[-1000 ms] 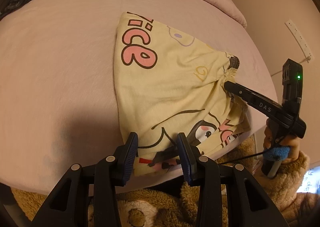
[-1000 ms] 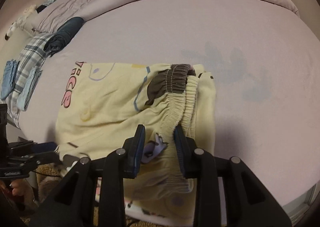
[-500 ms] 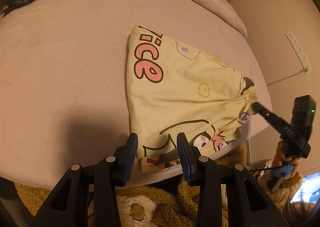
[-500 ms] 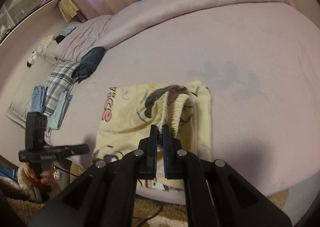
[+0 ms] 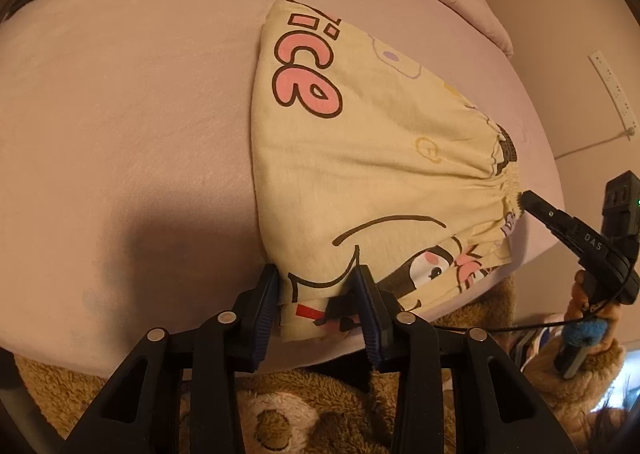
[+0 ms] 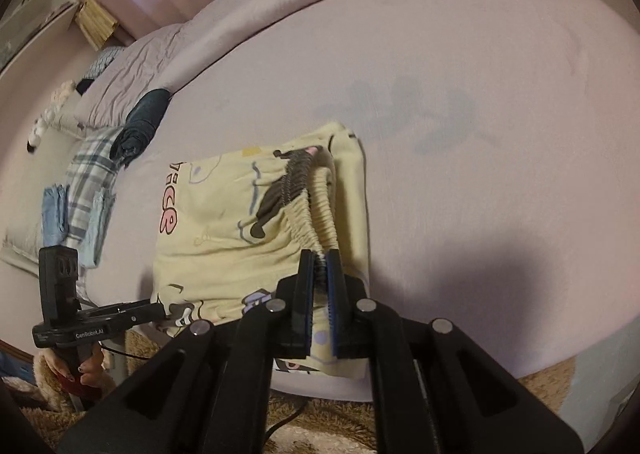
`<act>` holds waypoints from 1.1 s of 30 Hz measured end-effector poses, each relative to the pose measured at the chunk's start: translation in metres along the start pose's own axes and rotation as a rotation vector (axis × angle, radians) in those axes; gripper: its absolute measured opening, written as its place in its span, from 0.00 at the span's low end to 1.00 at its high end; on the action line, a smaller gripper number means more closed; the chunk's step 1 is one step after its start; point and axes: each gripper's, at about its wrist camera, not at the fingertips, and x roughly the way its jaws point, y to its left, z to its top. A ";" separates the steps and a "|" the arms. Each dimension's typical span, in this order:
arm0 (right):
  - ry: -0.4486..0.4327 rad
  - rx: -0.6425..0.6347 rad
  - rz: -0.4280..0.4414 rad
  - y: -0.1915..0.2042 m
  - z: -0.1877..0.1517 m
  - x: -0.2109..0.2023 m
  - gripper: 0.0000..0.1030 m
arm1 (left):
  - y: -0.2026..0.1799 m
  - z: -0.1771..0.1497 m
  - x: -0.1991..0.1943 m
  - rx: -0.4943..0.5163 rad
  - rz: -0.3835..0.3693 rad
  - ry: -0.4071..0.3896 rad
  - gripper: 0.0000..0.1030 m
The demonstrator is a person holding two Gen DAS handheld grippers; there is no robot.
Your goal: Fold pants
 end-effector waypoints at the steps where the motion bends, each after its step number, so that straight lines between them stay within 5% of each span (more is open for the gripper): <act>1: 0.011 -0.011 -0.044 0.001 -0.001 0.002 0.09 | 0.000 -0.001 0.000 0.002 0.004 -0.007 0.32; 4: 0.039 0.009 -0.108 -0.008 -0.003 0.005 0.16 | -0.005 -0.004 0.000 0.017 0.025 -0.022 0.30; 9: -0.044 -0.039 -0.160 0.011 0.003 -0.020 0.49 | -0.004 -0.005 -0.003 0.024 0.034 -0.021 0.27; 16: -0.010 -0.170 -0.064 0.053 -0.003 -0.008 0.48 | -0.002 -0.009 -0.003 0.012 0.030 -0.016 0.25; 21: 0.124 -0.135 -0.073 0.046 -0.021 0.039 0.48 | 0.003 -0.011 -0.001 -0.002 0.018 0.003 0.25; 29: 0.169 -0.100 -0.044 0.035 -0.038 0.035 0.47 | 0.004 -0.012 -0.008 0.008 -0.018 0.039 0.25; 33: 0.139 -0.097 -0.050 0.037 -0.044 0.029 0.47 | 0.002 0.001 -0.029 0.028 -0.033 -0.020 0.25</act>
